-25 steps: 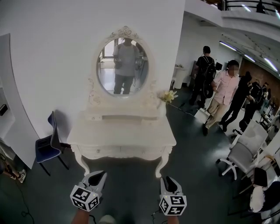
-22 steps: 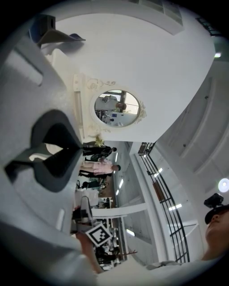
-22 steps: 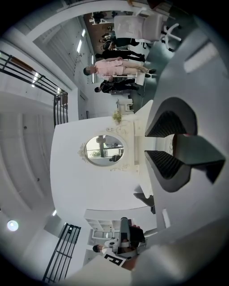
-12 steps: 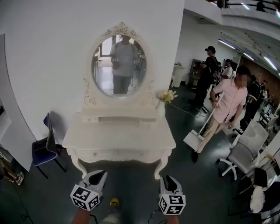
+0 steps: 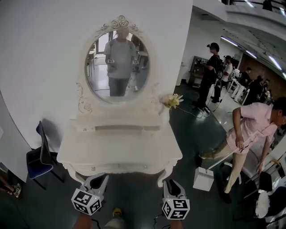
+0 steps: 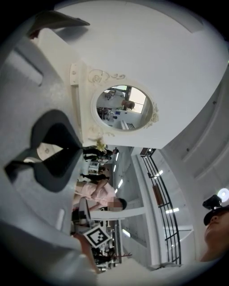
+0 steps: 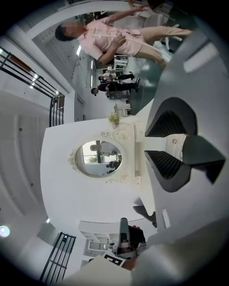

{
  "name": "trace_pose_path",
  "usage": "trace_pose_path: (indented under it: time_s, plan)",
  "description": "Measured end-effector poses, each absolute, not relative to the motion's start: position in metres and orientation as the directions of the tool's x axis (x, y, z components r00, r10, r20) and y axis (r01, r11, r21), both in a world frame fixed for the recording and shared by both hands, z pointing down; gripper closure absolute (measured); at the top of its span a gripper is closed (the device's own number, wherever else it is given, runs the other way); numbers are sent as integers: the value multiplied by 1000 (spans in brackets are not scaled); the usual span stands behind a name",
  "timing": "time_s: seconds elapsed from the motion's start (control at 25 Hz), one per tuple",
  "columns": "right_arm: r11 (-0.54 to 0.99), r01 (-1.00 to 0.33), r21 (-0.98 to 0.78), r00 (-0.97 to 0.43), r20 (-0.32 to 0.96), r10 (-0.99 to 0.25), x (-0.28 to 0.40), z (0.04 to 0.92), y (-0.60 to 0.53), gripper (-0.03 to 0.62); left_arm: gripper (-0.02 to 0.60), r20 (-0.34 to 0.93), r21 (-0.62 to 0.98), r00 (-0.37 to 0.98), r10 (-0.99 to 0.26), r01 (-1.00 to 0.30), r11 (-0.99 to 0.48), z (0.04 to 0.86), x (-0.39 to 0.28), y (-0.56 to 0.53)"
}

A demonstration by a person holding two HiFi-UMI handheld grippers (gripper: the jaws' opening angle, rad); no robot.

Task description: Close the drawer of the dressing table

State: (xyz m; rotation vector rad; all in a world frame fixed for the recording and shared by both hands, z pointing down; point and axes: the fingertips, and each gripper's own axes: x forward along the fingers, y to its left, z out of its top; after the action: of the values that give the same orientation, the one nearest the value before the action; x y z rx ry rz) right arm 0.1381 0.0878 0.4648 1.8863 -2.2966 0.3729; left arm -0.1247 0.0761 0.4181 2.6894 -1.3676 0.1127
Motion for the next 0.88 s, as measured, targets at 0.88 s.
trace_pose_path:
  time_s: [0.88]
  plan:
    - [32, -993, -112, -62, 283, -957, 123, 456, -73, 514, 583, 139, 136, 701, -700, -713, -687, 421, -139, -116]
